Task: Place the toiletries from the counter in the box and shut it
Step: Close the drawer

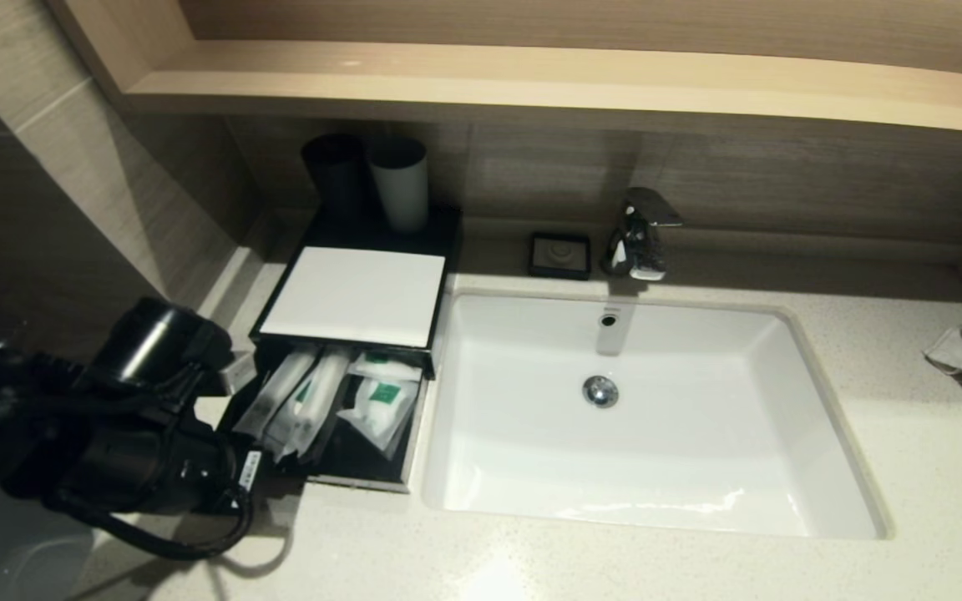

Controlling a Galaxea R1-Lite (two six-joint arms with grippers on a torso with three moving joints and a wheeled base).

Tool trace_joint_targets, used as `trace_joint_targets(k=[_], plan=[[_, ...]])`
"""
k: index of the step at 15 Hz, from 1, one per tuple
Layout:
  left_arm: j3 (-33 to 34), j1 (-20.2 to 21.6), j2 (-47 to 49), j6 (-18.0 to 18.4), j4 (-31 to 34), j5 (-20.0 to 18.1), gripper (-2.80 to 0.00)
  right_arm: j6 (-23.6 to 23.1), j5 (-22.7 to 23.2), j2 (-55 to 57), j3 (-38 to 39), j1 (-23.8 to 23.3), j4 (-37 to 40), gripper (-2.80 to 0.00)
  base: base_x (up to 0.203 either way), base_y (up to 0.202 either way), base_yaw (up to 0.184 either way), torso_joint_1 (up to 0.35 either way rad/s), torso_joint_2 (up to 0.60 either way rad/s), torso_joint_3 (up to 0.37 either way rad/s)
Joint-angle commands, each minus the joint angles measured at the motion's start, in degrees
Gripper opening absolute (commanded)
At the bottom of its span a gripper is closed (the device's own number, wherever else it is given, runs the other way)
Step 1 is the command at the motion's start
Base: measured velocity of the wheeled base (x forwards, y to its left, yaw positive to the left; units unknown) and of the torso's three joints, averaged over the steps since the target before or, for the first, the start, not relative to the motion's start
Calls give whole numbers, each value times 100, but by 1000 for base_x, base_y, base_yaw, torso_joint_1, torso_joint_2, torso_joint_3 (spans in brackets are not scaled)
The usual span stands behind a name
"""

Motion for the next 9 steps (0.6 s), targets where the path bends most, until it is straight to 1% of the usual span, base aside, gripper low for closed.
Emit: trace_joint_targets(k=[1, 3, 9], plan=[[-10, 16, 128, -19, -104, 5, -280, 0, 0, 0, 0, 5, 0, -280, 0, 0, 0, 0, 0, 0], [-74, 19, 232, -73, -260, 14, -280, 0, 0, 0, 0, -2, 0, -280, 0, 0, 0, 0, 0, 0], [-156, 19, 497, -87, -809, 23, -280, 0, 0, 0, 0, 5, 0, -280, 0, 0, 0, 0, 0, 0]])
